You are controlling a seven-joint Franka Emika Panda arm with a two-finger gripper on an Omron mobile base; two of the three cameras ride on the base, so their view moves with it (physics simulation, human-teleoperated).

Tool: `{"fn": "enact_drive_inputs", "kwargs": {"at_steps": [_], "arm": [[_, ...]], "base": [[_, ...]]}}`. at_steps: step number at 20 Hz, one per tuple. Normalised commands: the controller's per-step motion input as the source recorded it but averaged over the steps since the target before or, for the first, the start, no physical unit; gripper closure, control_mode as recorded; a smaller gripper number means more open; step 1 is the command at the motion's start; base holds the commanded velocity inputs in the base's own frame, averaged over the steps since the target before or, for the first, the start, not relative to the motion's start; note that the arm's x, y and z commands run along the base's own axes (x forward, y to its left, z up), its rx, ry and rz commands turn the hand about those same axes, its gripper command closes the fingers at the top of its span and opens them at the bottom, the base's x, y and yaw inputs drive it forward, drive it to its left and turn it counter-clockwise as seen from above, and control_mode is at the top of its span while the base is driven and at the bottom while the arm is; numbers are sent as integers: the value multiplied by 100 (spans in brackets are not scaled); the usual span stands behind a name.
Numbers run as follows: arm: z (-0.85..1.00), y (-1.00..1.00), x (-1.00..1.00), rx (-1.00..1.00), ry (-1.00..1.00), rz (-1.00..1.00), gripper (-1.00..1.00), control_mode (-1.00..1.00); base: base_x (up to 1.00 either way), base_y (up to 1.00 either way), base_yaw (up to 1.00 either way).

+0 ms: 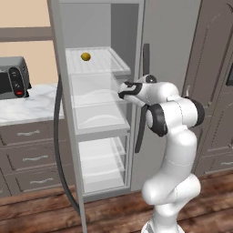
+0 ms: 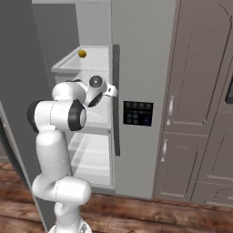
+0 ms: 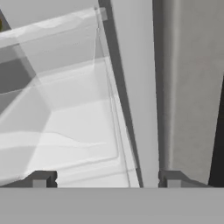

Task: There's a chicken drumstick in the fridge that needs to be moved to the freezer for freezing. Pick up the chicken drumstick from the fridge, place it on any shelf in the freezer, and close the fridge and freezer doors when done.

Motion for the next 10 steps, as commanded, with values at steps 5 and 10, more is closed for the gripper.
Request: {"fn": "enact_drive_inputs", "kwargs": {"at_steps": [5,10], "arm": [[3,-3,-15,0,-5,0,-100,-100],[49,0,-89,-1,-28,0,-100,-100]], "base": [[0,0,0],[0,0,0]]}}
